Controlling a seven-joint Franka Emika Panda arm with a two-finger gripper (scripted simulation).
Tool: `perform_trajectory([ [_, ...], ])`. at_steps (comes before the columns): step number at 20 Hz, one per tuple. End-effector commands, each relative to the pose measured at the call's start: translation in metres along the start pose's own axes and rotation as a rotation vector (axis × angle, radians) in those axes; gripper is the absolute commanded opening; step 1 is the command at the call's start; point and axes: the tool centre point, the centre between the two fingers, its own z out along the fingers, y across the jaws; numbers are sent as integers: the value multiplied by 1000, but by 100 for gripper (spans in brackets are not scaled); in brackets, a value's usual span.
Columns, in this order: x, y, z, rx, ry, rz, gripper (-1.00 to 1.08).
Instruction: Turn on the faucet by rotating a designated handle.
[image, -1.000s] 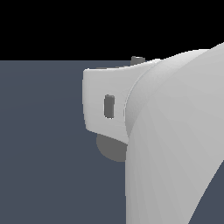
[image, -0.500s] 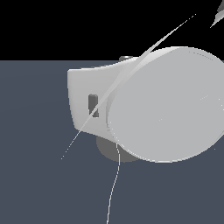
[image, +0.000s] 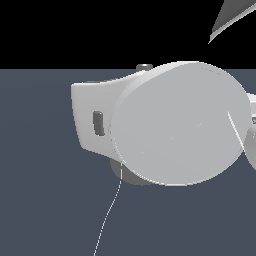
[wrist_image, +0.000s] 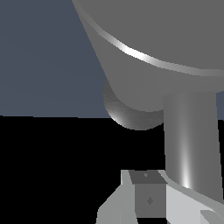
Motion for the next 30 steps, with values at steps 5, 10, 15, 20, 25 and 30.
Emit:
perform_trajectory([
  [5, -10, 52, -4, -82, -23, 21, -100],
  [10, -14, 68, -5, -95, -39, 23, -100],
  [15, -18, 82, -6, -108, -54, 25, -100],
  [20, -21, 97, -8, -121, -69, 27, -100],
  [25, -13, 50, 19, -6, -66, 8, -100],
  [30, -8, 65, 15, -24, -67, 11, -100],
])
